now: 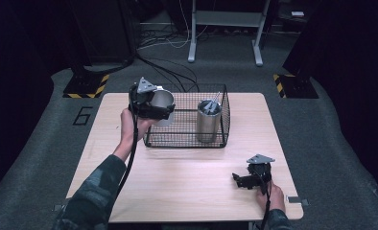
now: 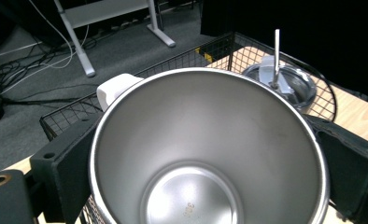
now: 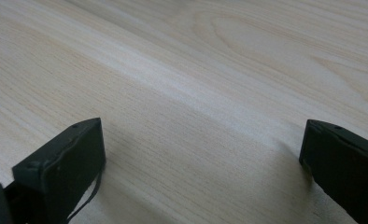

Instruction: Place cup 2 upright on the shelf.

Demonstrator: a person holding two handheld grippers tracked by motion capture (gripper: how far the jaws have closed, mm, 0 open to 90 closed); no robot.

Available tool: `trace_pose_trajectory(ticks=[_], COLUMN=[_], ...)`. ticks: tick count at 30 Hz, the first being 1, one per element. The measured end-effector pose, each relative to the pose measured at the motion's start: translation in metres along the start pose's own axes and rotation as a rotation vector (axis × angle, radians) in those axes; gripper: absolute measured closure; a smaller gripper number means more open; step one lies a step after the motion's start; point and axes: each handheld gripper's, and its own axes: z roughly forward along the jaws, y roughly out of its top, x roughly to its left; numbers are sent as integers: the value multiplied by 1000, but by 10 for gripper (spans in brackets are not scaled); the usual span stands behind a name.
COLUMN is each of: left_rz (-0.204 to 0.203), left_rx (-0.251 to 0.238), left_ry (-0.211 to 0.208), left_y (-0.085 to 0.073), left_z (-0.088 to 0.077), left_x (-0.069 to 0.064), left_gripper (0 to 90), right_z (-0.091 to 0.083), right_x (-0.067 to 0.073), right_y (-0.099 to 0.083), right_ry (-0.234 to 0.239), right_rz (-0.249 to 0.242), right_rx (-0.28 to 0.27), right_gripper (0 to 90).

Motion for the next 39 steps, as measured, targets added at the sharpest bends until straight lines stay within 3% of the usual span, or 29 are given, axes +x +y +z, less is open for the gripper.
trace_pose_trajectory(ticks=[18,39], left_rz=[-38,-45], left_rx=[56,138], left_ry=[24,49], left_y=[-6,-18], left_z=[45,78], left_x=[0,1], left_gripper=[62,61], right_z=[0,0], right_x=[0,1], right_y=[0,0], right_ry=[3,6], right_rz=[-2,-4], right_rx=[1,-5], right_gripper=[0,0])
